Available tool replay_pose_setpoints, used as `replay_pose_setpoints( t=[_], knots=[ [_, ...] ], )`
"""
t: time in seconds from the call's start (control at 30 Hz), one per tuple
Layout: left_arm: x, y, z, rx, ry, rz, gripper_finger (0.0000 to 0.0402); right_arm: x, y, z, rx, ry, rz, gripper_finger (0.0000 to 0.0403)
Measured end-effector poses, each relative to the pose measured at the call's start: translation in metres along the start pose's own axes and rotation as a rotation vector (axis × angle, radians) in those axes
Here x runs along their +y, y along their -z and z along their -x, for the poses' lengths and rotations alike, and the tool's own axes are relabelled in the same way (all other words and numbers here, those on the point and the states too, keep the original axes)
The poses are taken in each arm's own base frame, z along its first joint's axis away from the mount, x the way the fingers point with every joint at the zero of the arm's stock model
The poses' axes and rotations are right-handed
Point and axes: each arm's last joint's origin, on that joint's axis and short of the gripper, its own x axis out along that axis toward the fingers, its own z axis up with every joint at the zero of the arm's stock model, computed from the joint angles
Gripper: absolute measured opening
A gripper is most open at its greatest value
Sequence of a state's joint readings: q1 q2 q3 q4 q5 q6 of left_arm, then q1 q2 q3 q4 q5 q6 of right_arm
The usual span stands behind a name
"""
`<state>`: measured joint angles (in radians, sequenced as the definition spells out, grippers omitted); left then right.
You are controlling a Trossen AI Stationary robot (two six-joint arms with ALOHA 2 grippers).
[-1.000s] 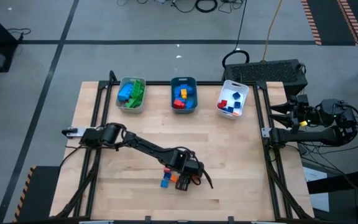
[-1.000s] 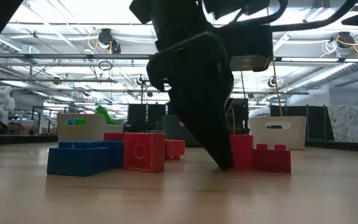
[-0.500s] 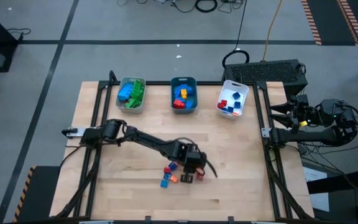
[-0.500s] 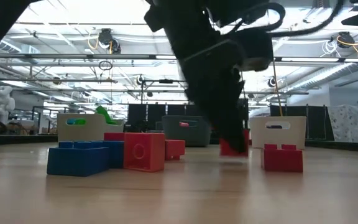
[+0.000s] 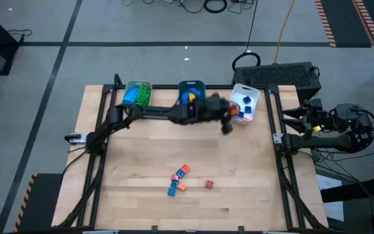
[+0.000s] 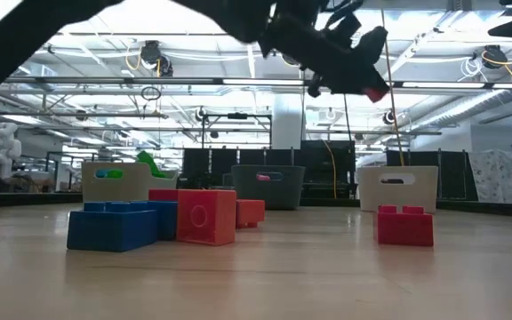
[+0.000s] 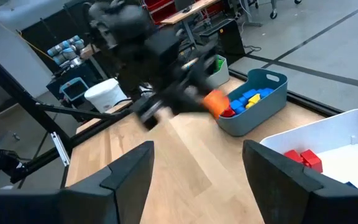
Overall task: Sort blocks by size
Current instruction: Put the small orange 4 stud game piece into the white bin, then put the small red 4 stud game piece into the white bin
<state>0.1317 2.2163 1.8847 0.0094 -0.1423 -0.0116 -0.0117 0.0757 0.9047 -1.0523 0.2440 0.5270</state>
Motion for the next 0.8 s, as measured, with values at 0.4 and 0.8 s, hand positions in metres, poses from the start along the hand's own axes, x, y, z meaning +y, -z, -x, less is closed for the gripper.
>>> replay_pose_setpoints(
  t=[0.4,0.8],
  knots=[
    [0.05,0.043,-0.048,-0.122,-0.09,0.108,0.0096,0.0,0.0,0.0,-0.008,0.014,-0.009,0.0238],
    [0.048,0.06,-0.07,-0.082,-0.082,0.128,0.0181,0.0,0.0,0.0,-0.009,0.014,-0.013,0.0238]
  ],
)
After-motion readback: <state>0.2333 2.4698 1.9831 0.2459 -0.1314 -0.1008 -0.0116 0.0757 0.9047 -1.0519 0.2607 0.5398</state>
